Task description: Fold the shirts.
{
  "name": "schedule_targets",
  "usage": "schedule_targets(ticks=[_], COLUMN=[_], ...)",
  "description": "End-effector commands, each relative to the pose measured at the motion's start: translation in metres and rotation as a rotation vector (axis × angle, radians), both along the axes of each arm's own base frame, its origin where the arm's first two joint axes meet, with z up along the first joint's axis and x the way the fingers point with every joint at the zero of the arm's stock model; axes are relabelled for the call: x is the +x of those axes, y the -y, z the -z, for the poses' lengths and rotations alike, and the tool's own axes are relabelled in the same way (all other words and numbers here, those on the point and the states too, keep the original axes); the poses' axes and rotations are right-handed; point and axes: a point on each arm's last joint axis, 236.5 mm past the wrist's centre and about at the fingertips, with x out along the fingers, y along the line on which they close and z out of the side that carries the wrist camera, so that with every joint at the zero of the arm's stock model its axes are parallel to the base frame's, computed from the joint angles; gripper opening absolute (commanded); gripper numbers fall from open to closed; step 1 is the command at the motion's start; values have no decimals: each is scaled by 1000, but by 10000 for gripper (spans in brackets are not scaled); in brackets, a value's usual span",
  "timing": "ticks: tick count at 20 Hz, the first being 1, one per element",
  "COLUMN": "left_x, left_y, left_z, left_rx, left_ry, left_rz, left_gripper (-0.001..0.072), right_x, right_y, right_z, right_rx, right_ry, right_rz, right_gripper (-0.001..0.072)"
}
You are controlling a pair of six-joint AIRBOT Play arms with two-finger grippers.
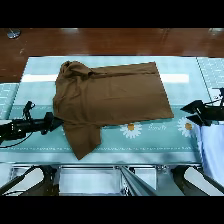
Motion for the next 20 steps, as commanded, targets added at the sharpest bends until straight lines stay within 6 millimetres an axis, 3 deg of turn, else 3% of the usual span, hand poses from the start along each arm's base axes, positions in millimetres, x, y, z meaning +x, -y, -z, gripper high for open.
schedule_targets(ticks=[1, 4, 7, 13, 14, 15, 16, 18, 19, 20], left_x=[12, 14, 14, 15, 19, 25, 34, 65, 83, 104], left_y=[2, 2, 2, 0, 0, 0, 0, -3, -6, -11], left_z=[-16, -18, -18, -17, -19, -25, -36, -80, -114, -161], left_rx=[-10, -12, -15, -9, -13, -27, -50, -91, -106, -109], left_ry=[47, 52, 52, 51, 59, 75, 104, 223, 313, 433], left_rz=[30, 30, 32, 21, 9, -8, -25, -48, -53, -59], left_gripper=[30, 30, 30, 30, 31, 30, 30, 30, 30, 30], right_x=[-24, -10, 17, 63, 67, 71, 79, 101, 117, 135], right_y=[13, -11, -27, -67, -73, -80, -85, -89, -87, -85], right_z=[23, 41, 56, 65, 65, 62, 52, 16, -16, -54], right_rx=[-59, -19, 21, 62, 61, 61, 51, 44, 26, 0], right_ry=[-111, -126, -102, -114, -116, -108, -73, -11, 47, 126], right_rz=[25, -20, -4, -98, -116, -146, -194, -268, -307, -335], right_gripper=[616, 616, 616, 614, 515, 199, 21, 21, 20, 20])
